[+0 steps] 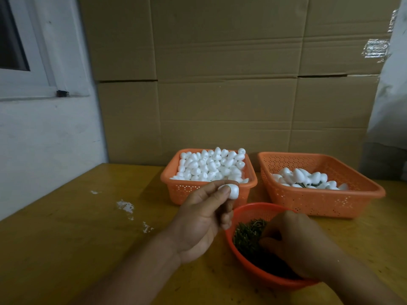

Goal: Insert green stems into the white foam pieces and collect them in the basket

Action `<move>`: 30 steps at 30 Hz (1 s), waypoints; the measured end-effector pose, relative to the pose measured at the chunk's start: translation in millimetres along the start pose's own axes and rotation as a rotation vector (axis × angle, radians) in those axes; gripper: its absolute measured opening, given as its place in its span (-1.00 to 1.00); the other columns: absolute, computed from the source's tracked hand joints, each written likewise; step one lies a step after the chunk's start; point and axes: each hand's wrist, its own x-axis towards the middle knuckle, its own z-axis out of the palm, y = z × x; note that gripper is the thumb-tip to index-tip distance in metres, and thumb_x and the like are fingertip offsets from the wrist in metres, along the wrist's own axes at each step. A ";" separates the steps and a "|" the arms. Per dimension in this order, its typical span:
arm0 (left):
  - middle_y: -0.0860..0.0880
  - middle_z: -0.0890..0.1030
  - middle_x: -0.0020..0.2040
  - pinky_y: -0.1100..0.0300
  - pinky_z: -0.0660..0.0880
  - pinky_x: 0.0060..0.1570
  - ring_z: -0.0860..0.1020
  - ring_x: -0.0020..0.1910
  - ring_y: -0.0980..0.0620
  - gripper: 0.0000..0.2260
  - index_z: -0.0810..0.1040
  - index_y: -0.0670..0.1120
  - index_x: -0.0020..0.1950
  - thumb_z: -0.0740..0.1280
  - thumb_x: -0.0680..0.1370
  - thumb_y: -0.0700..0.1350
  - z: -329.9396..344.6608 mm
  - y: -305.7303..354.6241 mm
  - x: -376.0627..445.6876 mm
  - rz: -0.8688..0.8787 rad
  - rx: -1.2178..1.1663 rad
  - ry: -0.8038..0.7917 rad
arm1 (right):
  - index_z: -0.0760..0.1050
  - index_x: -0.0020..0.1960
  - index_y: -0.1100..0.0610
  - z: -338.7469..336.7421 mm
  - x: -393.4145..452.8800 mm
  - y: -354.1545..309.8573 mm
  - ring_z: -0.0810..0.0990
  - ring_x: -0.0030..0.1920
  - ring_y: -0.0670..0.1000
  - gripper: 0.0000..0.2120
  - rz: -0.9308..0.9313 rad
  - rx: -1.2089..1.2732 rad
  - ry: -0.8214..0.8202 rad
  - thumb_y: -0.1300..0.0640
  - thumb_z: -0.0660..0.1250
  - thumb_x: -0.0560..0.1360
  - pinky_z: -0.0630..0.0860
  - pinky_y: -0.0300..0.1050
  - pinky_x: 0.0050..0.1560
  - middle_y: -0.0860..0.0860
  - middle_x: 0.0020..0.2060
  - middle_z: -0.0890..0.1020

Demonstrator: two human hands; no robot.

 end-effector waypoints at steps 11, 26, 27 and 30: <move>-0.03 0.37 -0.39 0.25 0.28 -0.43 0.32 -0.46 0.09 -0.61 0.59 -0.14 -0.07 0.30 0.54 0.20 1.2 1.1 -0.5 -0.071 -0.055 0.071 | 0.62 0.09 -0.18 -7.6 -5.5 -8.1 0.66 -0.15 -0.32 -0.75 -0.149 0.561 0.200 0.11 0.48 0.49 0.57 -0.30 -0.07 -0.28 -0.22 0.71; -0.04 0.34 -0.43 0.25 0.25 -0.49 0.30 -0.51 0.08 -0.60 0.58 -0.07 -0.21 0.26 0.54 0.24 6.0 -1.4 -2.1 -0.084 0.022 0.091 | 0.69 -0.14 -0.02 -8.3 -16.3 -33.2 0.69 -0.32 -0.12 -0.92 -0.320 0.986 0.305 0.03 0.43 0.39 0.51 -0.38 -0.33 -0.03 -0.30 0.74; -0.04 0.34 -0.44 0.25 0.25 -0.49 0.30 -0.51 0.08 -0.60 0.58 -0.06 -0.24 0.27 0.52 0.25 6.4 -1.6 -2.2 -0.080 0.025 0.090 | 0.69 -0.14 0.00 -7.8 -15.9 -33.4 0.67 -0.35 -0.15 -0.95 -0.322 0.970 0.303 0.08 0.45 0.42 0.48 -0.42 -0.34 -0.04 -0.31 0.74; -0.04 0.34 -0.43 0.24 0.23 -0.47 0.30 -0.51 0.08 -0.61 0.54 -0.07 -0.20 0.30 0.49 0.26 6.2 -2.2 -2.8 -0.072 0.035 0.070 | 0.68 -0.15 -0.01 -5.5 -15.3 -33.4 0.64 -0.40 -0.20 -0.87 -0.325 0.886 0.324 0.21 0.45 0.49 0.42 -0.48 -0.37 -0.08 -0.32 0.73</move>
